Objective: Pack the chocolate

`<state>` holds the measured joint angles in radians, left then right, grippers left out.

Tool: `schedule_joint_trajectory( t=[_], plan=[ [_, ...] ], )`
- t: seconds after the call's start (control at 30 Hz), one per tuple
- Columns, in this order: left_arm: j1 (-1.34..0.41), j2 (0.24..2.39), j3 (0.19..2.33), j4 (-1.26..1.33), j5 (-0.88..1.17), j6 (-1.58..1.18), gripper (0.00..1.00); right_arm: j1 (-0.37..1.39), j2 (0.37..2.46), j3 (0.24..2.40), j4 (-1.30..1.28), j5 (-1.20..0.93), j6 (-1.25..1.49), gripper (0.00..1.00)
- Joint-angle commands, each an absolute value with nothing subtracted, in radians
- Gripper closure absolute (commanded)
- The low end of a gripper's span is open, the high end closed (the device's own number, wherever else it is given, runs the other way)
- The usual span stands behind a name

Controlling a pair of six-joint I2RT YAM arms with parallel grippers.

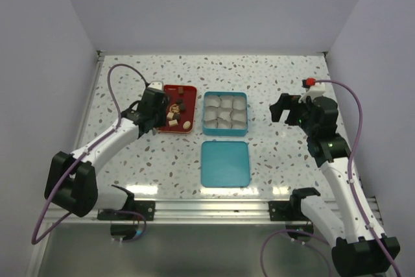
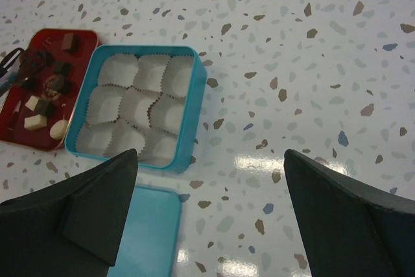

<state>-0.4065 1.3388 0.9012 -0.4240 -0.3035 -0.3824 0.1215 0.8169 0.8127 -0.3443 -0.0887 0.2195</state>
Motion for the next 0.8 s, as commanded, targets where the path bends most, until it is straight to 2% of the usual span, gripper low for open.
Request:
schedule_joint_trajectory(
  t=[0.0,0.77],
  plan=[
    [-0.41,1.35,0.917,-0.35,-0.314,-0.376,0.57,0.118,0.807,0.813,-0.316,-0.109,0.219,0.01],
    [-0.41,1.43,0.965,-0.314,-0.321,-0.342,0.56,0.118,0.815,0.815,-0.314,-0.114,0.218,0.01]
  ],
)
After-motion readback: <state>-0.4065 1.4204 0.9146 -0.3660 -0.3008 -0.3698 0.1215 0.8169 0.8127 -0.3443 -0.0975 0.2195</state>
